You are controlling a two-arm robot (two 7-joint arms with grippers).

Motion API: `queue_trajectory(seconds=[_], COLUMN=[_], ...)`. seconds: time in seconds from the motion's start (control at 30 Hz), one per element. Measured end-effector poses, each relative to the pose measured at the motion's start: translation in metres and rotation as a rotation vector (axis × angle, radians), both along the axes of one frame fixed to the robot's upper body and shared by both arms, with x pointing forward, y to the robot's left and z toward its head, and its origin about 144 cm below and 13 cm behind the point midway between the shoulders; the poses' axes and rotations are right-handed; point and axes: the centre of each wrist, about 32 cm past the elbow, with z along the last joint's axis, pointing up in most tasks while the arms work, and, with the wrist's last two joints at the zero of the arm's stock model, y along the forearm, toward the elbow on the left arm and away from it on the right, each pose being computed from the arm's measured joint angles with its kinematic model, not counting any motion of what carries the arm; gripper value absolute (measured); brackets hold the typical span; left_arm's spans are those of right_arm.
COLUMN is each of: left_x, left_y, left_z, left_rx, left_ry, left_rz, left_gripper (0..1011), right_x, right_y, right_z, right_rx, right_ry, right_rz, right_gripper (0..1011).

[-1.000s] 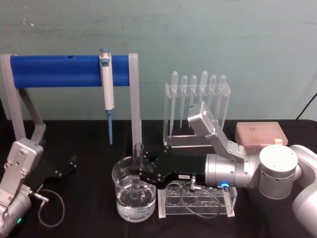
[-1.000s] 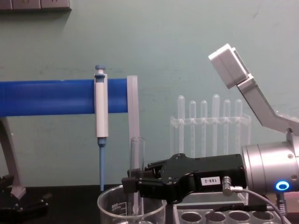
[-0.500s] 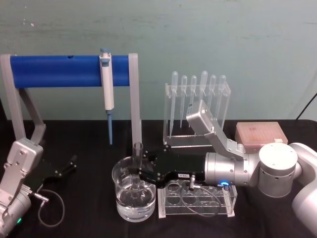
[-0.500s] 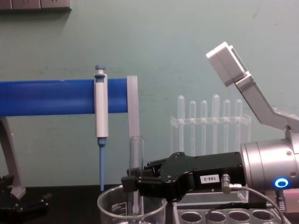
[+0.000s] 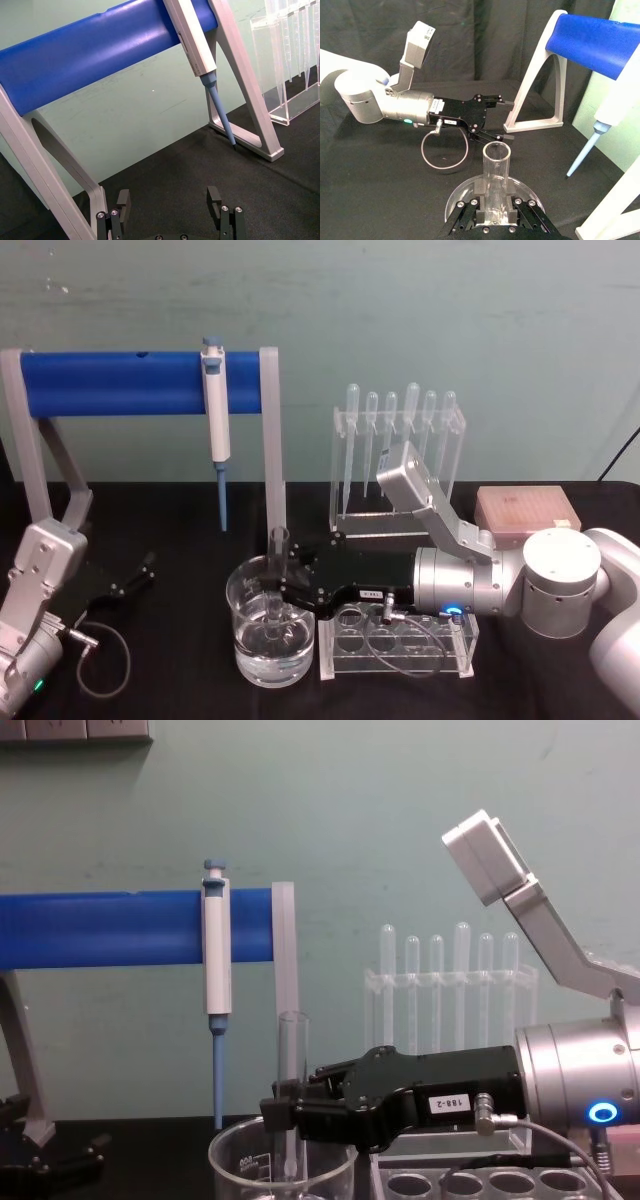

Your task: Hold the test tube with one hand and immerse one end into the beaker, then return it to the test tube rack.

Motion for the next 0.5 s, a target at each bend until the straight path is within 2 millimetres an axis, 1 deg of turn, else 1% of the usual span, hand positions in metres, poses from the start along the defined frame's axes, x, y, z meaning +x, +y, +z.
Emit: queue_trajectory(seconds=[0.5], left_x=[0.0], left_y=[0.0], left_z=[0.0], left_rx=[0.0], left_ry=[0.0], left_rz=[0.0], left_gripper=[1000], right_x=[0.0], right_y=[0.0], right_z=[0.0], right_rx=[-0.001], right_ry=[-0.001], right_rz=[0.001], right_gripper=[238])
